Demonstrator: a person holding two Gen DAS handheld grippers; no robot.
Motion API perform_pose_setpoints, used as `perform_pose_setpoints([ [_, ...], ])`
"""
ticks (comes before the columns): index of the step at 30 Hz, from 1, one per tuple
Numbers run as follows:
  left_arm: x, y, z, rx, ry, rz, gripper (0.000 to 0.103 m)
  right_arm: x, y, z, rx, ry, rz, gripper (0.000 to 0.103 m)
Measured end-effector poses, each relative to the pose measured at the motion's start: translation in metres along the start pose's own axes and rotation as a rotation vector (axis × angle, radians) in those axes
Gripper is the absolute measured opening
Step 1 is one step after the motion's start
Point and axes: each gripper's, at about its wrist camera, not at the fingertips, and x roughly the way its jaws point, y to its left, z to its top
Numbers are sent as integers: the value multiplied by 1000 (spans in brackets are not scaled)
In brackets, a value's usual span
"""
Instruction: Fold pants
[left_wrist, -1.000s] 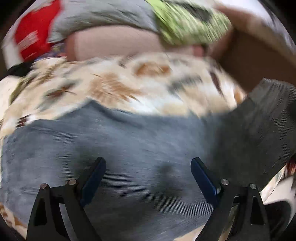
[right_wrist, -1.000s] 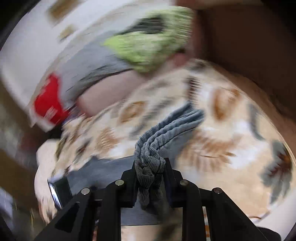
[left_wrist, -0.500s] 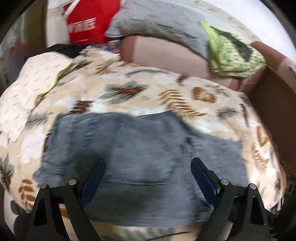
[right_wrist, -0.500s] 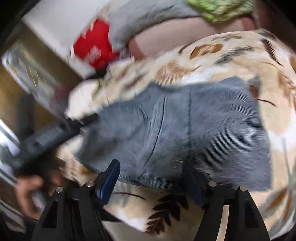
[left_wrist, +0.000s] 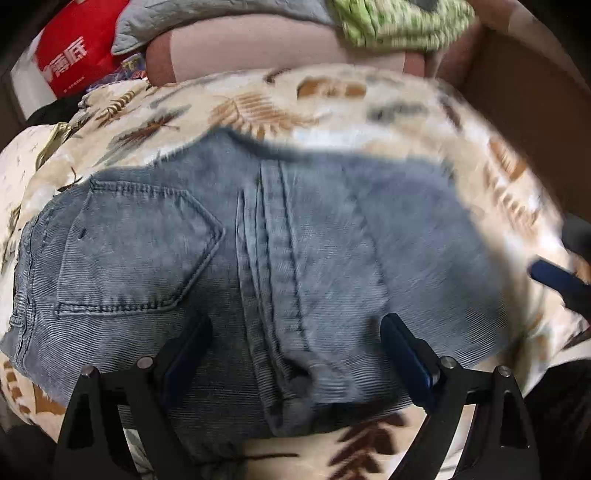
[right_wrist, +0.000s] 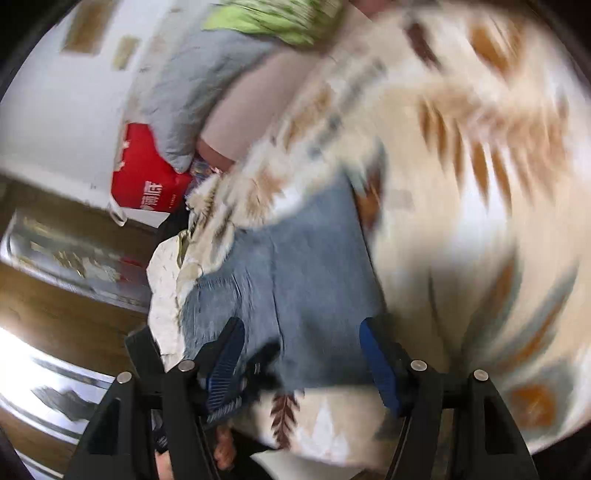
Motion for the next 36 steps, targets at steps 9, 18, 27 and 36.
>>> perform_pose_setpoints([
  [9,24,4,-5,22,-22,13,94,100,-10,96,-15,176,-114,34],
  [18,22,0,-13,53,-55,23,96,113,-12,90,-118,96,-263,19],
  [27,-11,12,-8,-10,-107,-14,95,40,27,42,-96,66,-83,43],
  [36,-9,15,-11,-11,-78,-5,95,43,5,15,-40,115,-111,55],
])
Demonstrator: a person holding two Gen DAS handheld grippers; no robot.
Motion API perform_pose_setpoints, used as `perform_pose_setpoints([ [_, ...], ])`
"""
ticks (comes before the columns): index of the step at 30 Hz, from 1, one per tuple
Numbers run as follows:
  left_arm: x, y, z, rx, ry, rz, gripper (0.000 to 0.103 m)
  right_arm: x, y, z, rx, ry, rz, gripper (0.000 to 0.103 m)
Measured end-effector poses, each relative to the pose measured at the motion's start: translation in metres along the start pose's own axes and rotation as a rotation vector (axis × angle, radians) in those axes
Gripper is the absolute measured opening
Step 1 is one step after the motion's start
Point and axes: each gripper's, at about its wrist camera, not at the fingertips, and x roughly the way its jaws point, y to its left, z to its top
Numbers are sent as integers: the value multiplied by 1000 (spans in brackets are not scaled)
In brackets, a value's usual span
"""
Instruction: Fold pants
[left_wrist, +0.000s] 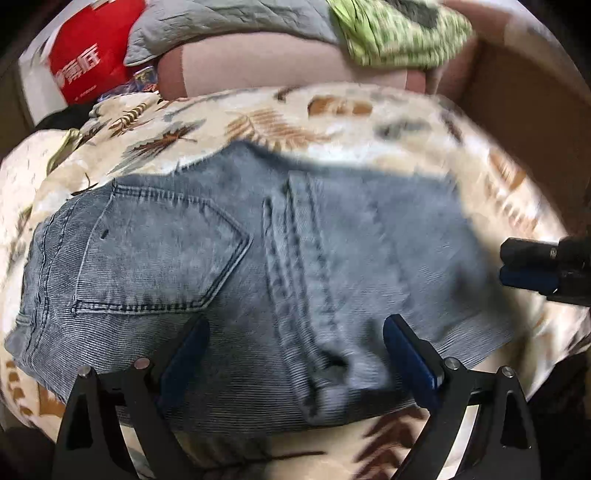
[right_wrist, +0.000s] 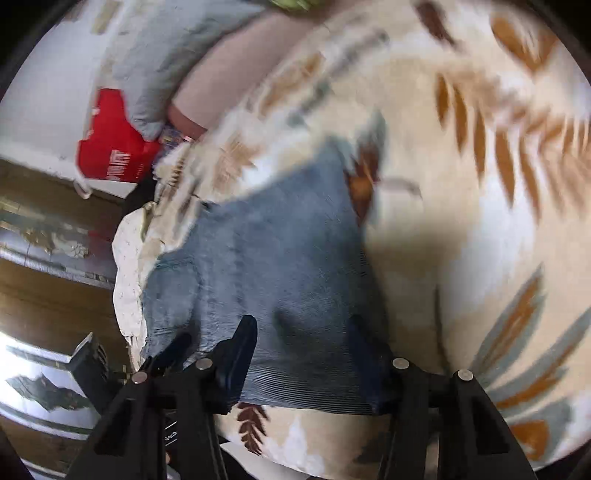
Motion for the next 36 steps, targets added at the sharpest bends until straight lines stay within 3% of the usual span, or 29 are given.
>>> perform_pose_setpoints([
  [2,-5,1,2,-8,-41,-26,95,-7,10,0,-47,-14,31,61],
  [4,23,4,-6,-5,92,-28,95,5,1,-4,-43,30,-19,70],
  [5,26,1,-7,33,69,-19,96,23,-10,-8,-30,97,-71,69],
  [7,10,-1,-5,65,46,-21,96,18,-7,-4,-35,87,-73,68],
  [8,-2,4,-1,39,31,-63,96,11,4,2,-62,96,-80,68],
  [10,-29,20,9,0,-70,-115,96,-1,27,16,-131,62,-84,68],
  [12,-48,42,19,-9,-159,-42,96,0,57,35,-206,63,-76,68],
  [15,-54,91,22,-83,-211,122,96,25,100,62,-309,85,-60,68],
  [16,-46,114,18,-152,-177,174,96,41,115,71,-328,96,-44,68],
  [19,-22,155,8,-294,-78,194,96,104,157,96,-393,160,-23,68],
  [21,-4,165,1,-327,-27,189,96,146,177,107,-440,194,-57,68],
  [23,-6,161,0,-312,-43,204,96,189,181,117,-454,239,-114,67],
  [24,-6,161,0,-299,-43,208,96,203,179,118,-451,263,-134,64],
  [25,-3,163,-1,-305,-32,200,96,217,177,118,-452,286,-152,35],
  [26,-3,165,-1,-314,-34,192,96,228,179,114,-485,296,-179,23],
  [30,-2,164,-1,-317,-33,192,96,231,196,98,-625,235,-260,17],
  [36,-1,161,-1,-302,-30,197,96,238,195,103,-601,205,-263,25],
])
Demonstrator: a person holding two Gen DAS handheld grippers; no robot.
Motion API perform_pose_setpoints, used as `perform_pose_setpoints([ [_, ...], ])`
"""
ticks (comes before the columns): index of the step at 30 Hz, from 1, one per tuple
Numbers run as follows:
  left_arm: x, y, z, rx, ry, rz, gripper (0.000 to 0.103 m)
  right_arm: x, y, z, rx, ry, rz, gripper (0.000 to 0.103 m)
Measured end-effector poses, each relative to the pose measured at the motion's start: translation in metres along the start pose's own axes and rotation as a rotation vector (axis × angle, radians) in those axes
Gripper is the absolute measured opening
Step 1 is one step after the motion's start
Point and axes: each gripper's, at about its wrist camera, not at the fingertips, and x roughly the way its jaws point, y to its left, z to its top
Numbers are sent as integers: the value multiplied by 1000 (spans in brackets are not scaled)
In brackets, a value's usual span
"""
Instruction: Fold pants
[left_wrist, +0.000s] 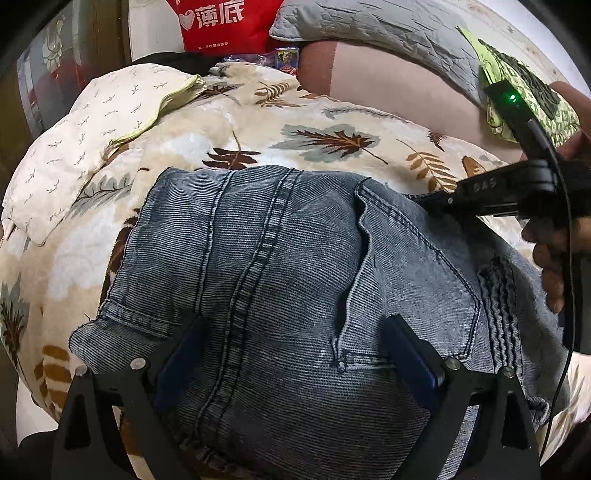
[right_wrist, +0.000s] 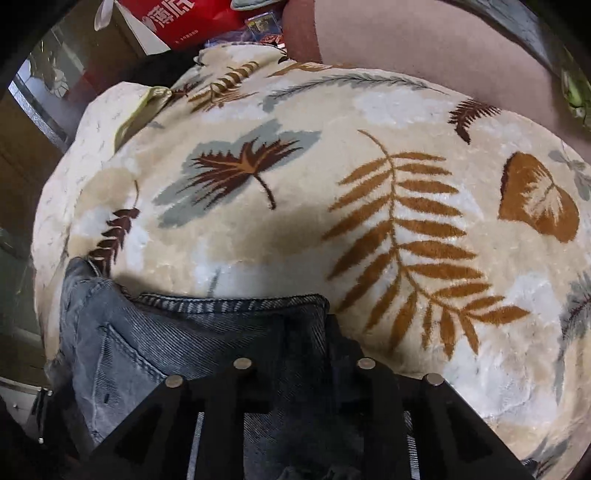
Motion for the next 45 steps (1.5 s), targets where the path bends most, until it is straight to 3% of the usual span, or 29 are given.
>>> perform_pose_setpoints([
  [4,0,-1,0,-3,0,3,96,-30,-15,1,88,-81,-30,28],
  [6,1,-1,1,-3,-1,3,96,-42,-17,1,108,-105,16,28],
  [8,1,-2,0,-1,-1,5,96,-33,-13,3,94,-67,40,28],
  [11,2,-1,1,4,0,5,96,5,-18,3,78,37,-60,27],
  [16,1,-1,0,1,-4,7,96,-25,-12,1,84,-56,-66,32],
  [19,1,-1,0,-3,-4,6,96,-53,-10,-12,100,-89,-26,32],
  [22,1,-1,1,-6,-5,9,96,-44,-11,-25,136,-26,58,32],
  [24,1,-1,1,-5,-6,7,96,-8,-27,-30,200,102,141,35],
  [26,0,-1,0,-1,-13,7,96,-7,-50,-33,354,74,240,34],
  [27,0,-1,-1,-2,-15,7,96,-15,-52,-34,376,57,247,34],
  [30,0,-3,-1,-3,-18,19,96,-39,-33,-35,264,29,191,35],
  [32,1,-4,-1,-4,-20,24,96,-45,-33,-39,258,4,207,50],
  [33,1,-4,-1,-4,-22,24,96,-38,-40,-40,274,5,154,68],
  [34,1,-4,-1,-5,-25,27,96,-25,-47,-42,290,36,79,70],
  [36,0,-4,-3,3,-33,28,96,-22,-55,-44,330,22,101,69],
  [38,-1,-3,-4,2,-44,21,96,-48,-47,-45,330,-24,151,69],
  [40,-1,-4,-4,4,-49,30,96,-75,-37,-50,272,-73,133,69],
  [45,-2,-7,-6,15,-72,52,96,-135,-37,-97,280,-176,150,71],
])
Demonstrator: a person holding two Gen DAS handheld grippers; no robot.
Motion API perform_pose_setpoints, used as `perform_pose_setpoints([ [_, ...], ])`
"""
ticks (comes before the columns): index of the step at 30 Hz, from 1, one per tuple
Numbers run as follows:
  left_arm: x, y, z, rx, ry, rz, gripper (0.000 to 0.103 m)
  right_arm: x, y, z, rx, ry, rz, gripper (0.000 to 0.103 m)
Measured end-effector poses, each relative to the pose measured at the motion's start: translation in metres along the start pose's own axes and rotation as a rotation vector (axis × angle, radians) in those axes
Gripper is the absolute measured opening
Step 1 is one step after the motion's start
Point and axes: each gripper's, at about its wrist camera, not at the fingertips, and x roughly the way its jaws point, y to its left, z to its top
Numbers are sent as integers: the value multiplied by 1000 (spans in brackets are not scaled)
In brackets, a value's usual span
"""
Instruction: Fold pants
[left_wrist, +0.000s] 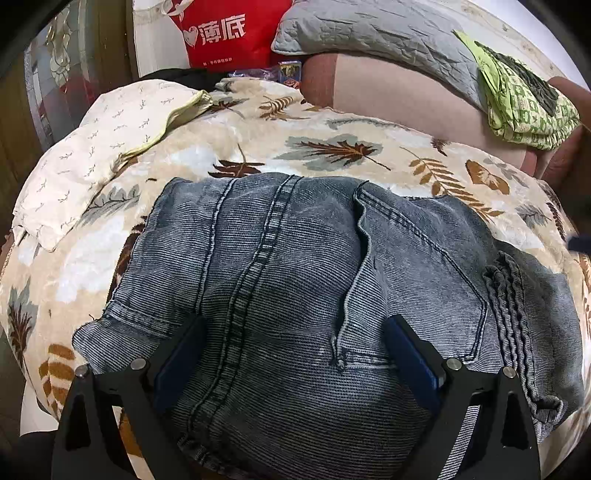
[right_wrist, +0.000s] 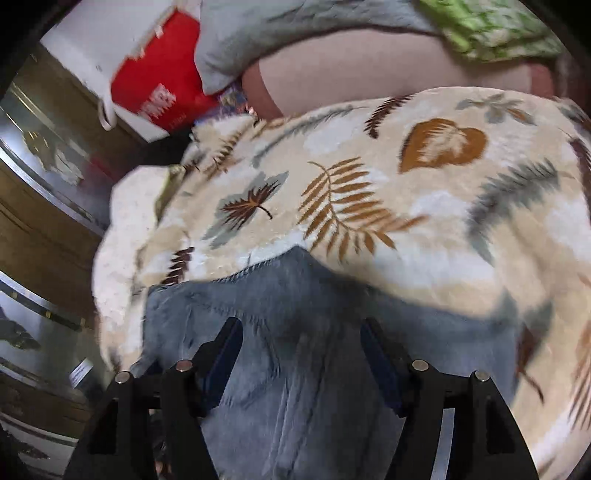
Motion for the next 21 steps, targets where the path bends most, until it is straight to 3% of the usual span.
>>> perform_pose_setpoints([
  [4,-12,5,4,-22,-6,-9,96,-34,-28,-42,22,-41,-8,71],
  [8,-58,20,9,-113,-102,-18,96,-42,-62,-82,105,-50,40,71],
  [10,-73,32,7,-165,-127,-27,96,-34,-74,-94,123,-32,57,78],
  [12,-78,48,4,-230,-97,-34,96,-10,-87,-104,148,57,29,80],
  [17,-81,86,-5,-376,-40,-47,96,-25,-69,-93,129,26,39,81],
  [21,-77,94,-10,-410,-36,-80,96,-32,-39,-70,61,5,50,81],
])
